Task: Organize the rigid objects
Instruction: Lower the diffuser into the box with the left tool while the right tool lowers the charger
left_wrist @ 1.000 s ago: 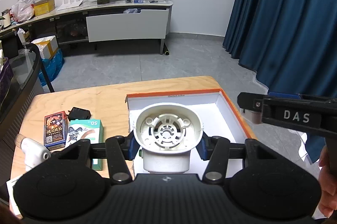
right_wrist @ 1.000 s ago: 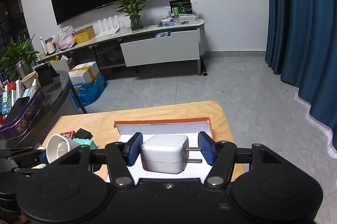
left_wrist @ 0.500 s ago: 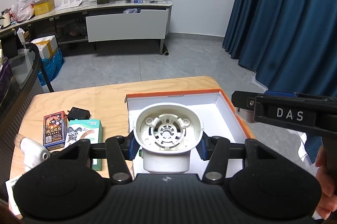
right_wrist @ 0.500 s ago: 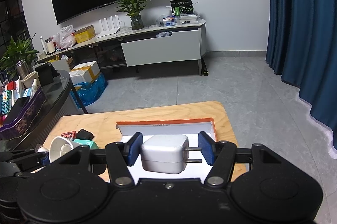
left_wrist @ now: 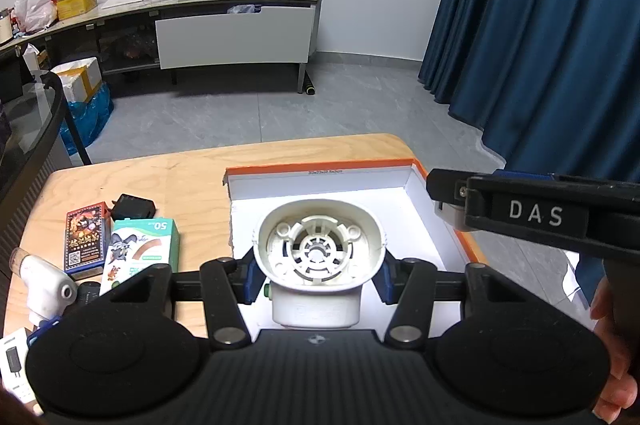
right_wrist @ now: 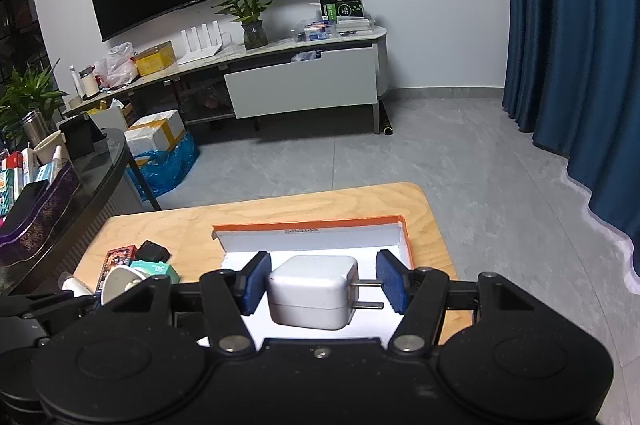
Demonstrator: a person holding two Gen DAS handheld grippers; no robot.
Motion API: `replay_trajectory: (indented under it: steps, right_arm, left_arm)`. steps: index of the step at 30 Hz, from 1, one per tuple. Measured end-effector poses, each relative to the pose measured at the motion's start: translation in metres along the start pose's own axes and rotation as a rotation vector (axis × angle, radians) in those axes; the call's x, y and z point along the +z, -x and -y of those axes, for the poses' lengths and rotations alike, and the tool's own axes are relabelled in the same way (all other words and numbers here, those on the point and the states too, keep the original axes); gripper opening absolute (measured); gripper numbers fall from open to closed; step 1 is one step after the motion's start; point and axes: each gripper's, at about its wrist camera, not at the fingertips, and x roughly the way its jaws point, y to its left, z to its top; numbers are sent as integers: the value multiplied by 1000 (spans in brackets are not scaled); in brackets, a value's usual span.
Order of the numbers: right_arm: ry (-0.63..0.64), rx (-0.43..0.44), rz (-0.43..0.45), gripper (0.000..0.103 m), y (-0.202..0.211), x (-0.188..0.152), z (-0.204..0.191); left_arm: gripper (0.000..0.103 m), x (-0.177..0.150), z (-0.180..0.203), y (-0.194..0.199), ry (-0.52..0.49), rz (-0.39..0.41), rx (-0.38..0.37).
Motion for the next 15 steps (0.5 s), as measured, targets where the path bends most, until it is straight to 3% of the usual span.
replay_trajectory:
  steps: [15]
  right_arm:
    - [-16,-12,-34,70,-27,-1,8]
  left_arm:
    - [53,3,6,-18,-5,-26,-1]
